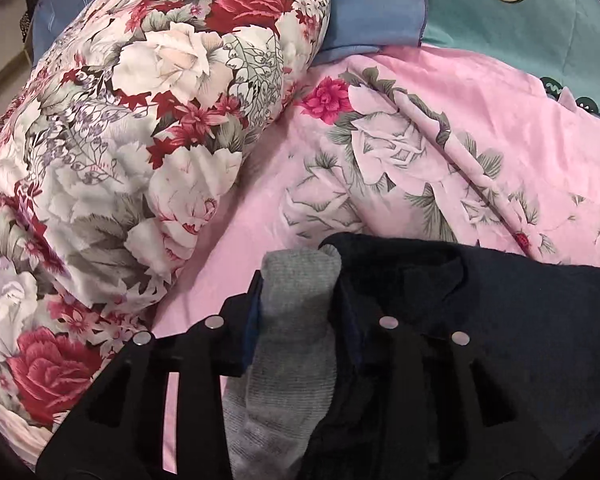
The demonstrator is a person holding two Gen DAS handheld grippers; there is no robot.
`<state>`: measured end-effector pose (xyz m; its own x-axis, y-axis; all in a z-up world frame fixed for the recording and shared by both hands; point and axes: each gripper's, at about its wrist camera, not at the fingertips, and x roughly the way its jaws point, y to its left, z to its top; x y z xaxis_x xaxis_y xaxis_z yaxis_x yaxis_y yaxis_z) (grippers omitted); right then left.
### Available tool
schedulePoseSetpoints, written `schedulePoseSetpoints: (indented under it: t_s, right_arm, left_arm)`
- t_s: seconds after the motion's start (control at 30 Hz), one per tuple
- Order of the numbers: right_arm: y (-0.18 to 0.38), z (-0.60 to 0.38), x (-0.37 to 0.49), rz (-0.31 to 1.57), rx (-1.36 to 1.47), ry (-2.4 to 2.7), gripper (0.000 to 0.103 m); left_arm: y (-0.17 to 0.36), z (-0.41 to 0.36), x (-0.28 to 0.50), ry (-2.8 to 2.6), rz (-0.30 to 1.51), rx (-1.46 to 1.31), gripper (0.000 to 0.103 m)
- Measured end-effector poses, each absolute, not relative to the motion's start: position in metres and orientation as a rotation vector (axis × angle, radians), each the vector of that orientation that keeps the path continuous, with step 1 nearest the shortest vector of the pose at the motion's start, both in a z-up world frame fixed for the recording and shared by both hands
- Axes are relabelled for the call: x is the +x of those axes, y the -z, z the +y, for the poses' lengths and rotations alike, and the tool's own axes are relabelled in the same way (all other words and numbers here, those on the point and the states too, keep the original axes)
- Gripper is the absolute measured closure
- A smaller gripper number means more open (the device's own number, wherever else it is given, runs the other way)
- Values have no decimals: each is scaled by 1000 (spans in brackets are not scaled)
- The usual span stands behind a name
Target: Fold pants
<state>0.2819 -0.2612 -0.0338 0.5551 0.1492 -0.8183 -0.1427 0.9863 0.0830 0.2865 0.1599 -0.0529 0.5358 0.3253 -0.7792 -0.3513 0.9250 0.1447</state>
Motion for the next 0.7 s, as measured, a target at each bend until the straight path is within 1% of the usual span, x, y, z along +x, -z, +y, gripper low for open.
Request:
schedulePoseSetpoints:
  t_s: [0.13, 0.23, 0.3, 0.37, 0.4, 0.43, 0.53, 0.6, 0.63, 0.67, 0.7]
  right_arm:
    - [38, -214, 299, 973, -190, -333, 9]
    - [41, -185, 312, 966, -320, -379, 10]
    - [46, -173, 324, 993, -367, -404, 19]
    - [54, -169, 335, 1025, -406, -413, 31]
    - [57, -169, 339, 1040, -412, -420, 34]
    - [61, -167, 342, 1054, -414, -432, 35]
    - [63, -175, 349, 1063, -351, -470, 35]
    - [63, -171, 346, 1052, -364, -475, 38]
    - [60, -170, 343, 1045, -350, -508, 59]
    - [57, -167, 340, 1053, -339, -523, 100]
    - [56, -165, 337, 1049, -347, -508, 99]
  left_arm:
    - [47, 162, 286, -389, 901, -54, 61]
    - [43, 160, 288, -381, 900, -30, 60]
    - [43, 160, 288, -372, 900, -26, 60]
    - [43, 163, 289, -361, 905, -45, 61]
    - [42, 164, 288, -357, 905, -54, 61]
    - [42, 168, 289, -353, 903, -63, 61]
    - [45, 167, 284, -354, 903, -66, 61]
    - [51, 165, 286, -360, 911, -64, 62]
    - [54, 165, 287, -360, 916, -69, 63]
    - [56, 165, 291, -358, 912, -71, 64]
    - [55, 165, 290, -357, 909, -73, 65]
